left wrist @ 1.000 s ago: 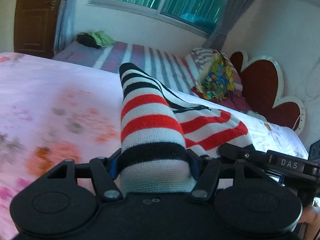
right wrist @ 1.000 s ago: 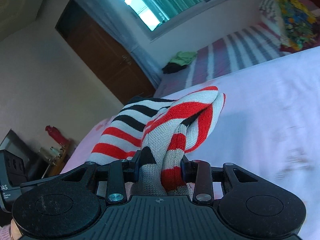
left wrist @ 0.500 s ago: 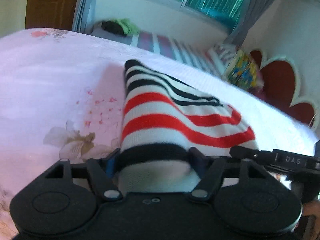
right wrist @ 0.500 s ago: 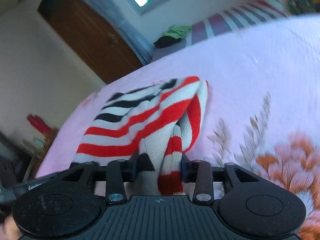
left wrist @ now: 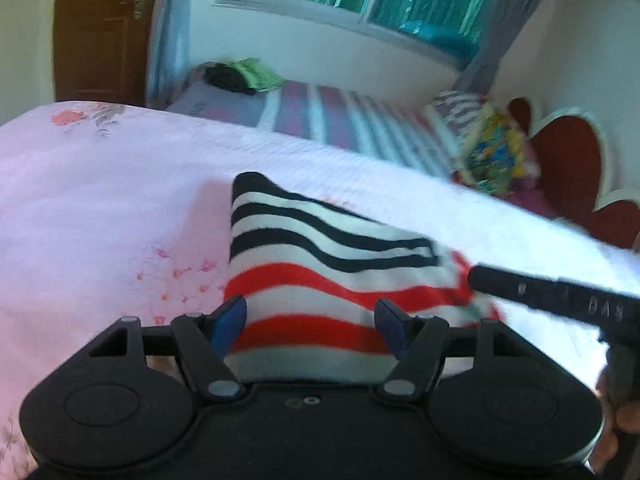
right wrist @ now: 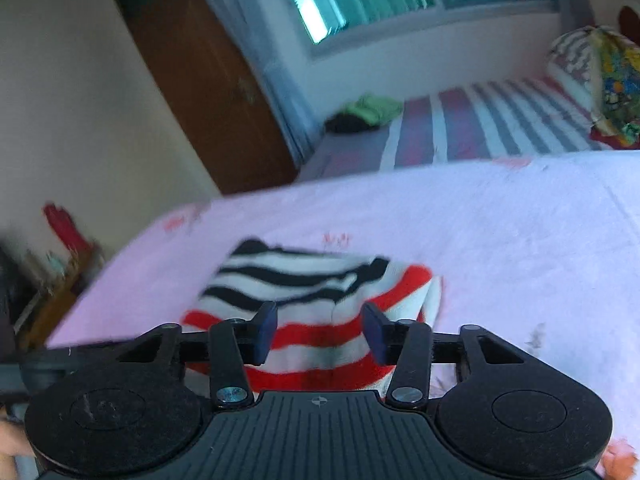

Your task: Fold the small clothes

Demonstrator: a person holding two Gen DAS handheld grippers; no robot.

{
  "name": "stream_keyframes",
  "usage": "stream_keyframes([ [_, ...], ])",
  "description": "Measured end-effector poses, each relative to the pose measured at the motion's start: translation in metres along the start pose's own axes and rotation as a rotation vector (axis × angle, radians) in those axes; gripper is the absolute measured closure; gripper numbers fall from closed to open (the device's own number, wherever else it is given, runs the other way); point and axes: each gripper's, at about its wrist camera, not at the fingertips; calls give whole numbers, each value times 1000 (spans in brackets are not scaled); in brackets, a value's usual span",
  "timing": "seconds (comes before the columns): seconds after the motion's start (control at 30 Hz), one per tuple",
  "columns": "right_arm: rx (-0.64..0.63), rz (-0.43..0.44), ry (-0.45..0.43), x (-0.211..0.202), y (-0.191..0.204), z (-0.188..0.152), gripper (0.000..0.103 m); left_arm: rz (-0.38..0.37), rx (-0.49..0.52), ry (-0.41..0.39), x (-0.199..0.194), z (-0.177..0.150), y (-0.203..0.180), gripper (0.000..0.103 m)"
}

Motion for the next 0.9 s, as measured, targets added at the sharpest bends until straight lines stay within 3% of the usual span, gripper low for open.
stream_keyframes([
  [0.1, -54, -119, 51, 30, -10, -12, 74, 51, 25, 34, 17, -4, 4, 29],
  [0.23, -21, -115, 46, 38, -17, -12, 74, 42, -7, 40, 18, -8, 12, 26],
  [0.3, -9, -107, 35, 27, -12, -10, 74, 45, -9, 34, 7, -8, 11, 32],
  [0.4, 10, -64, -1, -13, -5, -10, 74, 21, 17, 9, -21, -13, 9, 33],
  [0.57, -77, -23, -6, -53, 26, -41, 74, -1, 87, 6, -58, -39, 0, 31],
  [0.73, -26, -106, 45, -39, 12, -70, 75, 34, 150, 11, -53, -51, -8, 25],
  [0.9, -22, -107, -5, -57, 31, -74, 74, 35, 121, 35, -54, -45, -5, 27],
])
Point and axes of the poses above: each gripper's, at about its wrist camera, not at the fingertips, and x roughly the way its jaws point, y to its left, z to its top, and after that the axes turned 8 degrees about x, right-handed
